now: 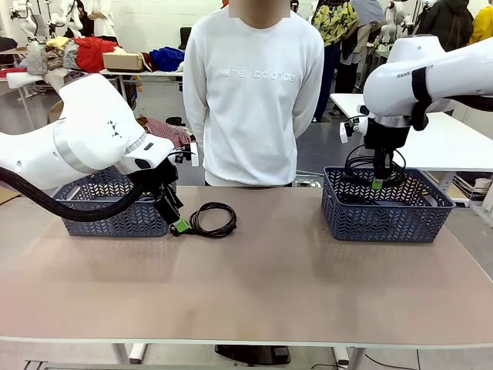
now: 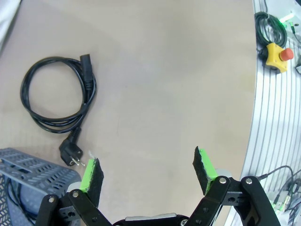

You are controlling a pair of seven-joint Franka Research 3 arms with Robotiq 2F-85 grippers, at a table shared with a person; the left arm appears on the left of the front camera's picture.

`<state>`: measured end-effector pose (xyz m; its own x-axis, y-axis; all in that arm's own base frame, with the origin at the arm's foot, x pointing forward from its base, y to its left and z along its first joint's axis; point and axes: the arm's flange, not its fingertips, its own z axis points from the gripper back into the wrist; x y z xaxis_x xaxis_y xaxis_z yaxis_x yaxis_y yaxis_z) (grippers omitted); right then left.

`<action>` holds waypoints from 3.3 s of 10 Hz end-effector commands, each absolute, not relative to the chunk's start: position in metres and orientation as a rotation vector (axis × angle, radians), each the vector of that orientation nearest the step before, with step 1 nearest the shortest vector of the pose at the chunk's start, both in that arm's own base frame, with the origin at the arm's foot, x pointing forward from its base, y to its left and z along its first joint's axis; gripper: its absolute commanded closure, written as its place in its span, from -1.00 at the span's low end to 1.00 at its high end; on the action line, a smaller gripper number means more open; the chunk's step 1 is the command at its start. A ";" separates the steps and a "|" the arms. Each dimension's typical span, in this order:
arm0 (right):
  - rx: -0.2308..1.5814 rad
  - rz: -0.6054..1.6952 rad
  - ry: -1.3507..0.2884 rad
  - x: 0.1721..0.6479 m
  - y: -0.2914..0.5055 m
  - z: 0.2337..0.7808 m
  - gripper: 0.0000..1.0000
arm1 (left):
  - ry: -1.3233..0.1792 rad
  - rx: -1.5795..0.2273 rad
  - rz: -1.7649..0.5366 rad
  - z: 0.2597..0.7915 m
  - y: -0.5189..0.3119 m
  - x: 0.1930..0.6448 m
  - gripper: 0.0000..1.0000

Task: Organize the cables according to human instructions.
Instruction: Pick up a bundle of cables and place it in the basket indicated by the human.

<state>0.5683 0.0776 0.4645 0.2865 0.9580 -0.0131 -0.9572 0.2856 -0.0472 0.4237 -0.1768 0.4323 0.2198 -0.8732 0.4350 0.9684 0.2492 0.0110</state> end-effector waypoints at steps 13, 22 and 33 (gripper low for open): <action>-0.029 1.274 -0.152 0.579 0.061 0.444 -0.49 | -0.391 -0.284 -1.295 0.433 -0.176 0.422 -1.00; -0.018 1.254 -0.140 0.583 0.062 0.440 -1.00 | -0.391 -0.284 -1.295 0.433 -0.176 0.422 -1.00; 0.052 1.033 -0.316 0.499 0.121 0.468 -1.00 | -0.391 -0.284 -1.295 0.433 -0.176 0.422 -1.00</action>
